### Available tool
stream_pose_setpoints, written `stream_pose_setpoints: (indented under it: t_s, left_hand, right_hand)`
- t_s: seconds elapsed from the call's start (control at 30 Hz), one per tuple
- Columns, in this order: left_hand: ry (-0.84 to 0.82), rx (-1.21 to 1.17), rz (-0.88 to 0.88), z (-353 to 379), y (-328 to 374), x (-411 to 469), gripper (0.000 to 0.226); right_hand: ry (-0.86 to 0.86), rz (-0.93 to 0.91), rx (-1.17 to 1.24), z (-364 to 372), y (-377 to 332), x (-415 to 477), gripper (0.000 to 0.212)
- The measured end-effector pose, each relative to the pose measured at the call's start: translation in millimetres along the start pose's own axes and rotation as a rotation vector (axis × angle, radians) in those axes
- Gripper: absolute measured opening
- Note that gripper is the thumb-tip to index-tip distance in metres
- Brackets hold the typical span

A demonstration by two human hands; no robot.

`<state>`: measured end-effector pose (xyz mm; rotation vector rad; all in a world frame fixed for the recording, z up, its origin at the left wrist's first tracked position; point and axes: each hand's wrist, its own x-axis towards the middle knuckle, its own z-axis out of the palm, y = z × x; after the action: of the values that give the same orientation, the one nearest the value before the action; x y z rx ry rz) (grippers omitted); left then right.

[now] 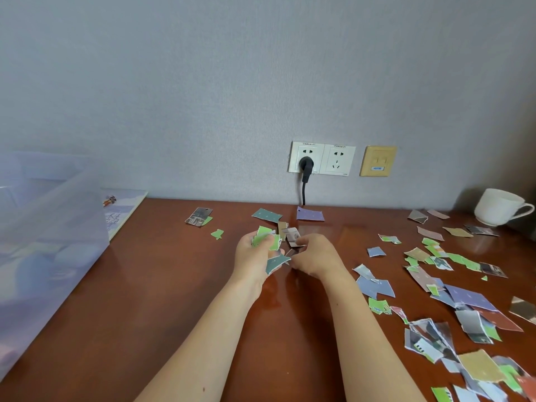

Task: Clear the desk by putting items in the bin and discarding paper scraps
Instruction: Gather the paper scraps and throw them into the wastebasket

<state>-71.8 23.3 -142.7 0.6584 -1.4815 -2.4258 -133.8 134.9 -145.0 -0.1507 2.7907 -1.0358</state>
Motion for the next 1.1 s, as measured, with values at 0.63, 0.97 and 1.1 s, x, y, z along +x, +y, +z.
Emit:
stream_pose_setpoints:
  t_s: [0.63,0.97,1.1]
  left_hand:
    - [-0.086,-0.074,-0.073,-2.8,4.1,-1.0,0.006]
    - [-0.012,0.121,0.045,-4.0,-4.6,7.1,0.006]
    - [-0.004,0.170,0.051,-5.3,-6.9,10.1,0.017]
  right_hand:
    - [-0.080,-0.152,0.629,-19.6,-20.5,-19.5,0.032]
    - [-0.016,-0.098,0.033,-27.8,-5.1,-9.6,0.012]
    - [-0.050,-0.038,-0.159,-20.2,-4.0,-12.7,0.008]
